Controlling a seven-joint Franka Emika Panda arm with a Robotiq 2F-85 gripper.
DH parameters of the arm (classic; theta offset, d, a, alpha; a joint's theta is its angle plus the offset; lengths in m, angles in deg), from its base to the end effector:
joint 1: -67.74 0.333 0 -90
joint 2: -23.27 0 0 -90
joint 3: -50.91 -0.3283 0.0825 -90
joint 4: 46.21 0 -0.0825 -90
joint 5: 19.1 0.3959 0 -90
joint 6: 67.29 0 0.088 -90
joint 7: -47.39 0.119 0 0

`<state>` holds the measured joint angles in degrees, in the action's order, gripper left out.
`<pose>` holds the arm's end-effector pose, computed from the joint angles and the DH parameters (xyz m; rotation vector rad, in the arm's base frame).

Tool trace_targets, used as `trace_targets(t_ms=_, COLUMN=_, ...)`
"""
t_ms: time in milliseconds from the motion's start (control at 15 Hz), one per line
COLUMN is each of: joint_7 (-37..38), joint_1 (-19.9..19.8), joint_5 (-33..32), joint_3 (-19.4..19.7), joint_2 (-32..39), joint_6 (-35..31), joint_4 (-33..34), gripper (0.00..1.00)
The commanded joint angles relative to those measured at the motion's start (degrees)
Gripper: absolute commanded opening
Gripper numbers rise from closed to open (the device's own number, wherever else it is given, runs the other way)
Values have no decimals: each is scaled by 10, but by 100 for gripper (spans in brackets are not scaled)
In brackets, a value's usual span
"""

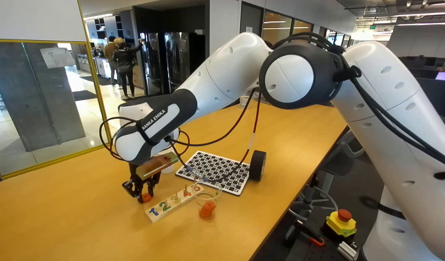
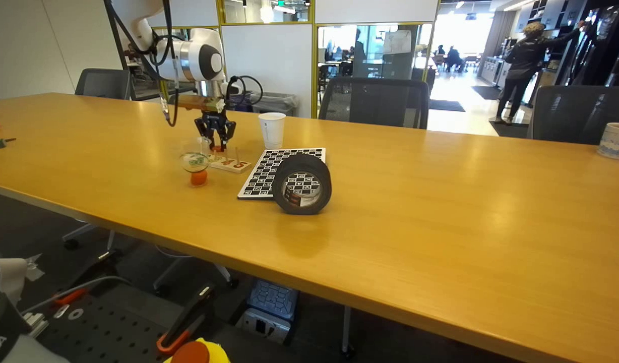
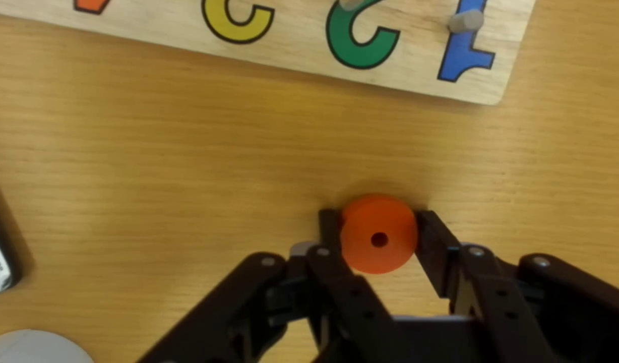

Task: Put the orange circle into the transparent cup and put the yellow circle into the white cup.

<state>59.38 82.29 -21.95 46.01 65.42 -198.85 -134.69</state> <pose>0.6878 0.2318 0.2098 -3.1098 -0.2185 -0.0205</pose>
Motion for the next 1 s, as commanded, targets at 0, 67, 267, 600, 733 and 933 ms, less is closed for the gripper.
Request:
trace_targets(t_ms=0, joint_7=2, joint_1=-2, joint_5=11, joint_3=0, joint_2=-13, joint_6=2, joint_4=-5, gripper=19)
trace_targets(t_ms=67, joint_7=1, joint_1=-2, joint_5=10, joint_3=0, joint_2=-26, joint_6=3, joint_4=-16, gripper=19)
trace_targets(t_ms=267, joint_7=5, joint_1=-4, joint_5=6, joint_3=3, joint_2=-83, joint_6=-4, joint_4=-66, gripper=19)
trace_targets(t_ms=600, joint_7=10, joint_1=-15, joint_5=8, joint_3=4, joint_2=-209, joint_6=-8, joint_4=-170, gripper=19)
trace_targets(t_ms=733, joint_7=16, joint_1=-20, joint_5=5, joint_3=6, joint_2=-257, joint_6=3, joint_4=-207, gripper=19)
trace_targets(t_ms=933, joint_7=29, joint_1=-34, joint_5=5, joint_3=9, joint_2=-321, joint_6=17, joint_4=-262, gripper=19)
